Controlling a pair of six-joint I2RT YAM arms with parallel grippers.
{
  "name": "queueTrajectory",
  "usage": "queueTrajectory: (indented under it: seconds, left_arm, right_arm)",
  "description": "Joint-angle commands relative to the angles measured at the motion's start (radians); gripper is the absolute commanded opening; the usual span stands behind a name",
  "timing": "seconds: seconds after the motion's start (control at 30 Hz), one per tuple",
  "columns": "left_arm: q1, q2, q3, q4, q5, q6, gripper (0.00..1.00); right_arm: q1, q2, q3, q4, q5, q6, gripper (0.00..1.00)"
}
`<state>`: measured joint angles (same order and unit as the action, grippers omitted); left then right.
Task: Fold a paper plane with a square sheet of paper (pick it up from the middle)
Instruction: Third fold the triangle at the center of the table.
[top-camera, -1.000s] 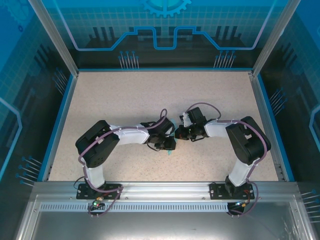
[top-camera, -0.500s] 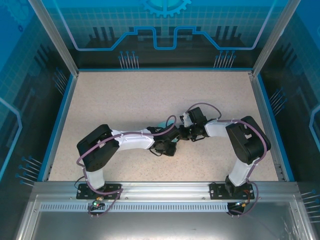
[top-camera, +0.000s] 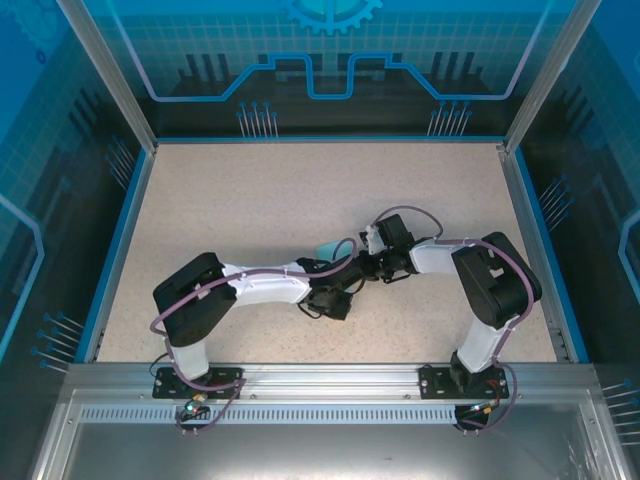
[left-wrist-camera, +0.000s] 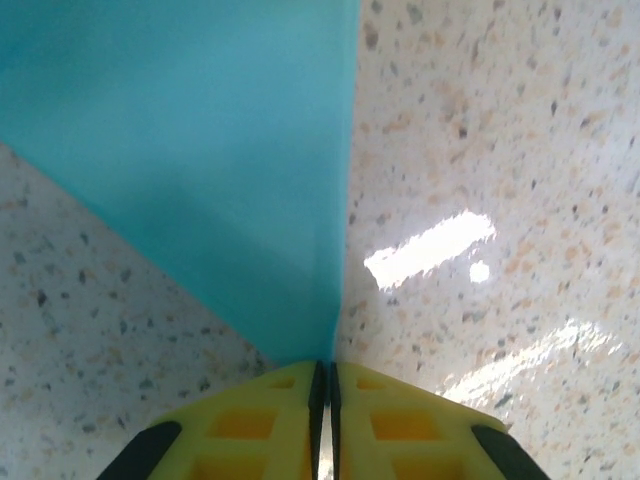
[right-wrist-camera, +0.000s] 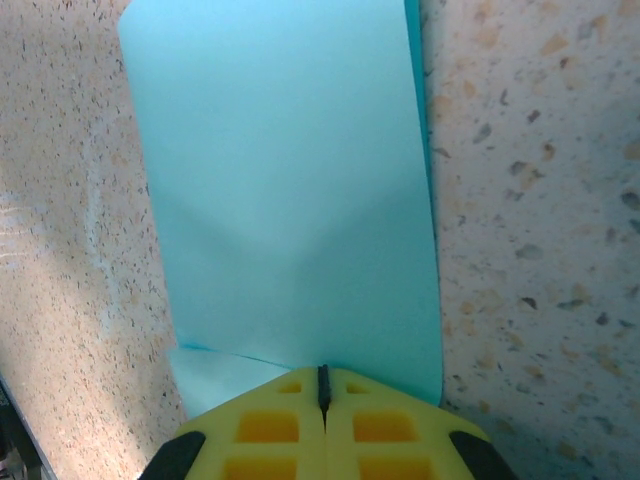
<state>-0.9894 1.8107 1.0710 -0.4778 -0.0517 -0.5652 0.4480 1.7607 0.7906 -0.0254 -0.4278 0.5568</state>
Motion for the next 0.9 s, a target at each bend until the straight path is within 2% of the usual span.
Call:
queueTrajectory:
  seconds: [0.0,0.2,0.37,0.57,0.87]
  left_arm:
    - [-0.028,-0.005,-0.034,-0.222,0.059,0.032,0.13]
    - [-0.026,-0.052,0.008,-0.266,0.075,0.056,0.13]
    - [0.015,-0.126,0.070,-0.241,0.123,0.050,0.13]
    - [0.056,-0.138,0.090,-0.095,0.242,0.024,0.13]
    - [0.099,-0.033,0.050,0.076,0.251,0.025,0.09]
  right_arm:
    - [-0.032,0.062,-0.057,-0.156,0.136,-0.026,0.00]
    - [-0.031,0.053,-0.061,-0.156,0.131,-0.028,0.00]
    - [-0.031,0.042,-0.068,-0.150,0.119,-0.026,0.00]
    - [-0.032,0.029,-0.080,-0.138,0.095,-0.020,0.00]
    - [-0.033,0.016,-0.080,-0.132,0.054,-0.008,0.00]
